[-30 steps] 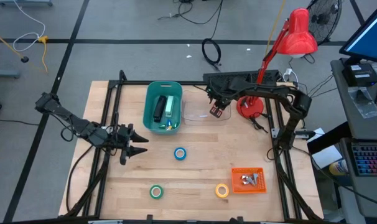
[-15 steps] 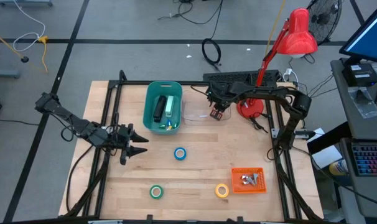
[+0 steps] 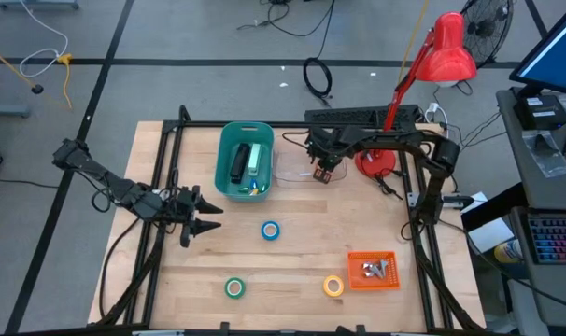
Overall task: Pick and place Stapler, Stapler remover, tape
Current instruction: Put the orange tape into the transparent bin, then put the yellow tape into the transparent bin
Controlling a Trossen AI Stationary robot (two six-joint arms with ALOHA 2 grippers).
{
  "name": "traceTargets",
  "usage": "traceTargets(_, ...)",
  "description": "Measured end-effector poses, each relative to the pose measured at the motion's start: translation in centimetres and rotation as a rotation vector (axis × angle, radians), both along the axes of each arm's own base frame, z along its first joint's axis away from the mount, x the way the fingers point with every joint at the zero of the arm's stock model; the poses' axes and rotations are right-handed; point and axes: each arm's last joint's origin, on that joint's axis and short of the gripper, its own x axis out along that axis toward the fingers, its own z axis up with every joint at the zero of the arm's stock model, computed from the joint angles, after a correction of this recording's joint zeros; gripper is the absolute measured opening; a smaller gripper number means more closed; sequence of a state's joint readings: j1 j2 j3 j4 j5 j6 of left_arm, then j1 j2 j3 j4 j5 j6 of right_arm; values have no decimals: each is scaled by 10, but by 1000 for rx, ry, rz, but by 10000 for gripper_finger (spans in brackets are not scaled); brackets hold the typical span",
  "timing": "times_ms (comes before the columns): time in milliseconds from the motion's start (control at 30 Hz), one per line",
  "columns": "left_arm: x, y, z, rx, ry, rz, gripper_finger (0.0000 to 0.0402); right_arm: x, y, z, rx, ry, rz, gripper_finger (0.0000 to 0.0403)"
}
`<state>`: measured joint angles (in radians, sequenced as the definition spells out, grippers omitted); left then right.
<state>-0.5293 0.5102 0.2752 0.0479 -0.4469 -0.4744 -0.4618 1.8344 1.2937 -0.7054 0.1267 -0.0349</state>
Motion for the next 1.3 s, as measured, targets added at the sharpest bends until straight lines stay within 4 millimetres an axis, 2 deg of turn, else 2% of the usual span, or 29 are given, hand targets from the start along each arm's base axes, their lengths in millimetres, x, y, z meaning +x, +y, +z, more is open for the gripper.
traceTargets(400, 0, 0, 0, 1, 1, 0, 225, -5, -2, 2, 62, -9, -25, 52)
traceTargets(1033, 0, 0, 0, 1, 0, 1, 225, -4, -2, 3, 52, -17, -37, 146)
traceTargets(1167, 0, 0, 0, 0, -1, 1, 225, -6, -1, 19, 29, -76, -60, 156)
traceTargets(1300, 0, 0, 1, -6, -6, 1, 225, -12, 3, 47, -39, -170, -79, 153)
